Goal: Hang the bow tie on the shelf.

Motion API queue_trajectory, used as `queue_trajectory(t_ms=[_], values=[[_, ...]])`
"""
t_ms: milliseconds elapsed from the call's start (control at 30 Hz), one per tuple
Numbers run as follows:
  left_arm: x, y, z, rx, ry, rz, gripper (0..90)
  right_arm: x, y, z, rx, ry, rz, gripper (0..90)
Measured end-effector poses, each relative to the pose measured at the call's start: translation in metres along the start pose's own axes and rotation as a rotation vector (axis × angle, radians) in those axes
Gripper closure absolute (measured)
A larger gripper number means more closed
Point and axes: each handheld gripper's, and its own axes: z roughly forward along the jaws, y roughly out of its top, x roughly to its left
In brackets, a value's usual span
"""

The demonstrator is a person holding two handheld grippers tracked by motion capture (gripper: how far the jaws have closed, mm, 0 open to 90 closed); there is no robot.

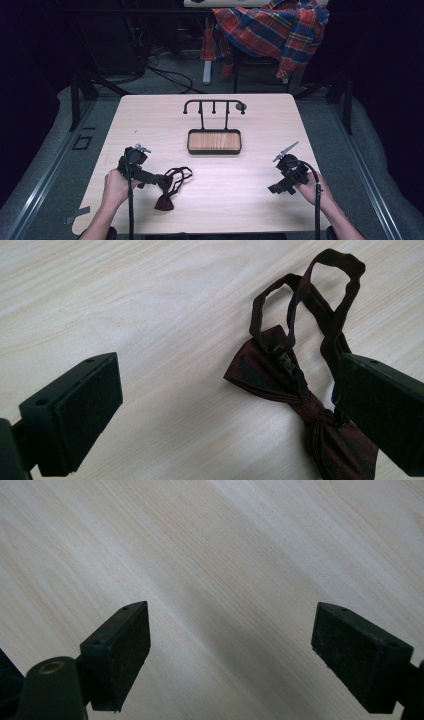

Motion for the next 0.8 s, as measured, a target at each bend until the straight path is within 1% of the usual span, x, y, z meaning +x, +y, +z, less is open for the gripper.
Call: queue_trajectory(t_ms=[67,133,167,233,267,300,333,367,433,467,500,600,667,733,767,800], values=[[0.000,0.001,0.000,0.000,0.001,0.001,0.1,0.000,0.001,-0.002,0.016,-0.005,-0.025,15.7],[-0.002,0.002,0.000,-0.004,-0.002,0.004,0.1,0.001,0.002,-0.002,0.012,-0.006,-0.024,15.7],[-0.002,0.003,0.000,-0.002,-0.003,0.007,0.1,0.002,0.002,-0.001,0.003,-0.001,-0.015,15.7],[-0.002,0.003,0.000,0.003,0.003,0.005,0.1,0.001,0.002,0.000,0.020,-0.002,-0.025,15.7],[-0.002,0.005,0.001,0.010,0.004,0.001,0.1,0.002,0.002,0.001,0.018,0.003,-0.018,15.7],[-0.002,0.006,0.001,0.008,0.003,0.000,0.1,0.001,0.003,0.001,0.031,0.000,-0.029,15.7],[-0.002,0.006,0.001,0.005,0.004,0.002,0.1,0.001,0.003,0.003,0.026,0.003,-0.018,15.8],[-0.002,0.007,0.001,0.004,0.000,0.005,0.1,0.001,0.004,0.002,0.042,-0.006,-0.027,15.9],[-0.003,0.008,0.003,0.006,-0.003,0.011,0.2,0.003,0.006,0.002,0.027,0.000,-0.031,15.6],[-0.003,0.008,0.003,0.006,-0.003,0.011,0.2,0.003,0.006,0.002,0.027,0.000,-0.031,15.6],[-0.004,0.010,0.004,0.002,-0.007,0.013,0.2,0.004,0.007,0.003,0.035,0.005,-0.042,15.7],[-0.007,0.014,0.006,0.001,-0.005,0.023,0.2,0.005,0.007,0.004,0.041,0.000,-0.043,15.9],[-0.008,0.017,0.007,0.003,-0.001,0.023,0.2,0.004,0.007,0.004,0.043,0.004,-0.036,15.8],[-0.010,0.021,0.010,0.008,-0.005,0.028,0.2,0.004,0.006,0.004,0.037,0.009,-0.035,15.8],[-0.011,0.022,0.012,0.009,-0.004,0.032,0.2,0.005,0.005,0.005,0.019,0.009,-0.018,15.8],[-0.011,0.022,0.012,0.009,-0.004,0.032,0.2,0.005,0.005,0.005,0.020,0.012,-0.017,15.8]])
